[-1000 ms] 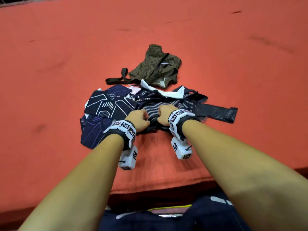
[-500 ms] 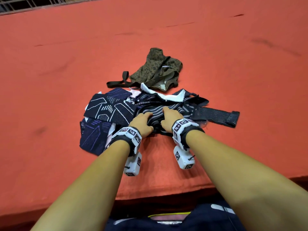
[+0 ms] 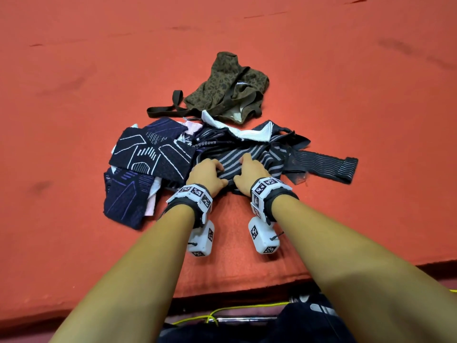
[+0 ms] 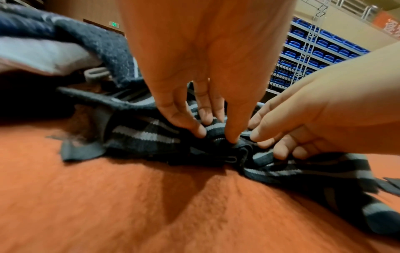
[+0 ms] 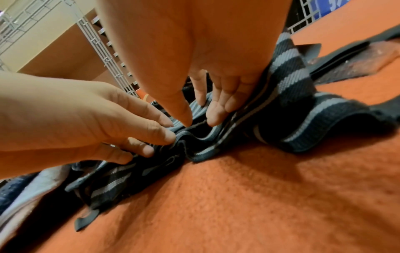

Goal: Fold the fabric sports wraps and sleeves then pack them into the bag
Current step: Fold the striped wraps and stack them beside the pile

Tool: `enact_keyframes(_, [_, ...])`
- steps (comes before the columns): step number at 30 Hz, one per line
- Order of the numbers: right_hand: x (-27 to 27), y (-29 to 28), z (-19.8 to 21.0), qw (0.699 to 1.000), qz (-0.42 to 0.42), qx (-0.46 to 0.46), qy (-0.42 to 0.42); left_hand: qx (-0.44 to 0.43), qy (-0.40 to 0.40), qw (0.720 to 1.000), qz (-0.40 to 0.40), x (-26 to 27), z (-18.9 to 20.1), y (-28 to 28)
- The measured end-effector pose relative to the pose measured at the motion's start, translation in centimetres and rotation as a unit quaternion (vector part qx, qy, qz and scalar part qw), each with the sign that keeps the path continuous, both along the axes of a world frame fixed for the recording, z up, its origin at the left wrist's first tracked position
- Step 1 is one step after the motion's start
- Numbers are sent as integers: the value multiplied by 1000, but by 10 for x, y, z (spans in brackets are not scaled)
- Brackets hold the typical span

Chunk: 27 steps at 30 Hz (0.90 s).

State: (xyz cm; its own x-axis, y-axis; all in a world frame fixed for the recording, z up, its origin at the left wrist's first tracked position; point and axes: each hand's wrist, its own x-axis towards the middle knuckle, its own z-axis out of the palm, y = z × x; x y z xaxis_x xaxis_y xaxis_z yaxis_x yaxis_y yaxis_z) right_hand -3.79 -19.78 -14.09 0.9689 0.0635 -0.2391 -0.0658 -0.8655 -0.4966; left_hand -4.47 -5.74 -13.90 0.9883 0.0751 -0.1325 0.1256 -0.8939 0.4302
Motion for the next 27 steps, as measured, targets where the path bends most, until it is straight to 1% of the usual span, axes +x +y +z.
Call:
enact_keyframes(3, [1,1,0,999,-36,29,4,-1,-6,1000,1,-1,0,0])
enact_keyframes(7, [-5,-2,5,994,-73,80,-29,5,-26,1000,6,-7,3,-4])
enact_keyframes(11, [-15,-4,11,995,-61,70,-39,-16,-36,999,14,-18,7,-3])
enact_keyframes(17, [-25,-15,21,994,-76,67,-39,-43,-33,998,-34,-44,6,2])
enact_keyframes(19, [-31,-18,17,992,-94,78,-25,-47,-33,997,-42,-55,3,0])
enact_keyframes(22, [-44,-22,3,990,-124,57,-38,-57,-29,997,-50,-67,-1,-2])
enact_keyframes(24, [-52,-23,-5,991,-119,54,-39,-64,-19,996,-55,-73,-3,0])
enact_keyframes(27, [-60,-27,-9,993,-97,63,-20,-76,0,995,-60,-77,-5,3])
